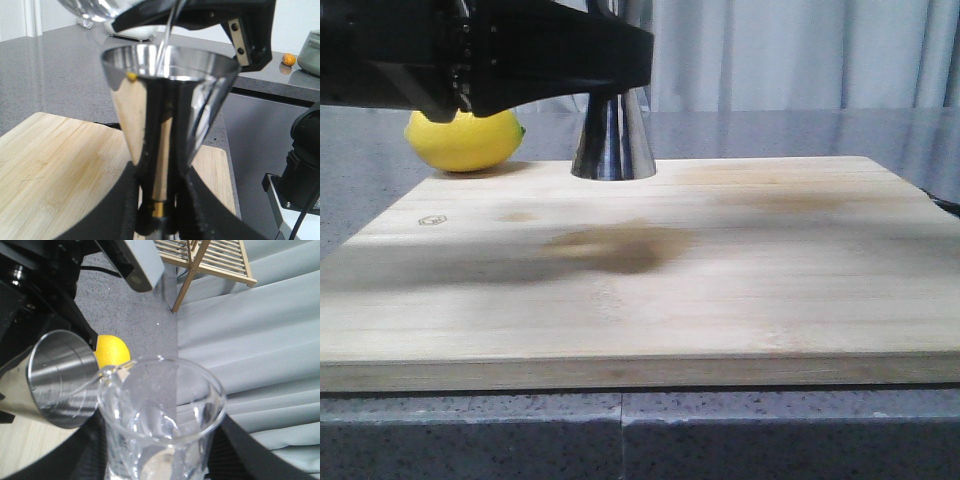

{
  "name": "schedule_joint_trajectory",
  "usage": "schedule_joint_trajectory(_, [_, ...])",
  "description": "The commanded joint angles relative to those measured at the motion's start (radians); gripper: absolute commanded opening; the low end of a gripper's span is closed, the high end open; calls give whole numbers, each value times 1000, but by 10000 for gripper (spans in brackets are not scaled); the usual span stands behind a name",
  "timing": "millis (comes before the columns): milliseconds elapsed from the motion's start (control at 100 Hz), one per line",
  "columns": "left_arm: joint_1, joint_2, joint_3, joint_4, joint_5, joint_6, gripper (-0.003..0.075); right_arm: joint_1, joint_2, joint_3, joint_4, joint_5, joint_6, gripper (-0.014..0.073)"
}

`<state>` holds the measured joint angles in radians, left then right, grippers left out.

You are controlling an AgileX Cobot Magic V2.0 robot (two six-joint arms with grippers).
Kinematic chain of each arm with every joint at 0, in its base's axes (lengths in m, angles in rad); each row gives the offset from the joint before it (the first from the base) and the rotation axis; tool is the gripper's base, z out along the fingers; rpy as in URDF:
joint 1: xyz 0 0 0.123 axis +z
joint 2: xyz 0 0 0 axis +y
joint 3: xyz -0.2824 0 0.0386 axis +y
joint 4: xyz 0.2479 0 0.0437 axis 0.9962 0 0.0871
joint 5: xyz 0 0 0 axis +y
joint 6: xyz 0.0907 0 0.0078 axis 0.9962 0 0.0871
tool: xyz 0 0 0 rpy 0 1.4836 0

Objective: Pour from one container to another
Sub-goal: 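Keep tilting the beaker, pouring liquid into the jigger held by left gripper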

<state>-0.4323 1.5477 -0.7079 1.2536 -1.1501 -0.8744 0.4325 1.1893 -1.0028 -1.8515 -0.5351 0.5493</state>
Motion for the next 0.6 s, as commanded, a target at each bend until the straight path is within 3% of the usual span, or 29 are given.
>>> schedule_joint_trajectory(0, [2,-41,-28,-69,-139,-9,-19,1,-22,-37,-8,34,-14,165])
schedule_joint_trajectory(590, [2,-41,-28,-49,-157,-10,-19,1,-22,-37,-8,37,-64,165])
